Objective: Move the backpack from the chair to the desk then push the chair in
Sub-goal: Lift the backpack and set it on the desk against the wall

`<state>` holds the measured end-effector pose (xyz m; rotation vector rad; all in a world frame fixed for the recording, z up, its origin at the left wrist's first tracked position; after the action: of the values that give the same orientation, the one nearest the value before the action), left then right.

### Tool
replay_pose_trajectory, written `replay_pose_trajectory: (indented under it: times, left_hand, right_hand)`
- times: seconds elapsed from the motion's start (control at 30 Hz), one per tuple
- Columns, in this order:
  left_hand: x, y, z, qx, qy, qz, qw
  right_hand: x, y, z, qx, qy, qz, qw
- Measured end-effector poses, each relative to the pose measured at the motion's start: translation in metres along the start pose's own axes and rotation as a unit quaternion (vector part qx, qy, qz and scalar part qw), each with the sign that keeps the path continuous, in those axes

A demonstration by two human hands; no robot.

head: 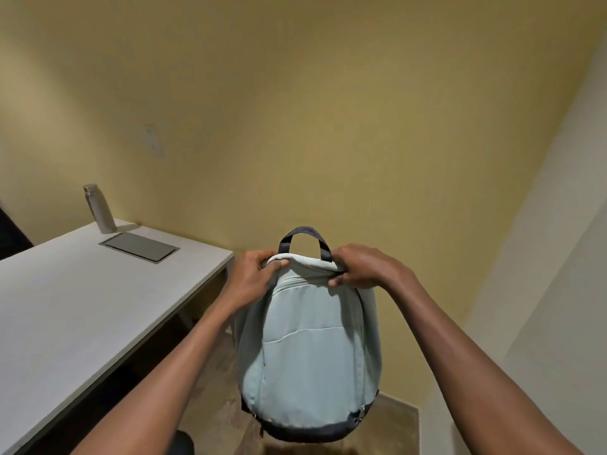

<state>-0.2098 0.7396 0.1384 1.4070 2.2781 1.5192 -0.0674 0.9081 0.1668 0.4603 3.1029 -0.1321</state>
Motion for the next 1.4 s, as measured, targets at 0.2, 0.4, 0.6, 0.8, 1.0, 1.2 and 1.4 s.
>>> replay_pose_trajectory:
  times: [0.2,0.4,0.6,0.8,1.0,1.2,1.4]
  left_hand:
    - [0.073,-0.037,0.003,0.02,0.027,-0.044,0.998]
    - [0.128,-0.068,-0.015,0.027,0.07,-0.066,0.995]
    - [0.18,-0.114,-0.047,0.065,0.099,-0.079,0.99]
    - [0.242,-0.185,-0.113,0.108,0.125,-0.096,0.982]
    - [0.29,-0.254,-0.173,0.168,0.148,-0.106,0.969]
    - [0.329,-0.29,-0.208,0.224,0.159,-0.083,0.958]
    - [0.36,-0.335,-0.23,0.291,0.219,-0.139,0.921]
  right_hand:
    - [0.098,0.039,0.0,0.035,-0.012,-0.05,0.998]
    - [0.188,0.042,-0.003,0.091,0.006,-0.095,0.991]
    - [0.276,0.025,0.007,0.084,0.055,-0.115,0.988]
    - [0.378,-0.014,0.017,0.104,0.103,-0.133,0.98]
    - [0.483,-0.059,0.022,0.135,0.087,-0.163,0.973]
    - [0.555,-0.084,0.029,0.205,0.095,-0.149,0.963]
    - [0.621,-0.108,0.037,0.3,0.086,-0.11,0.944]
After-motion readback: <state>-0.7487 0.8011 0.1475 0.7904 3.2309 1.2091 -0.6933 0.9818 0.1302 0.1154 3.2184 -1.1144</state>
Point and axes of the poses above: each hand's wrist, its own x-axis towards the middle knuckle, its own z-axis out of the palm, y = z × x, the point moved 3 cm from there along x, towards the middle knuckle
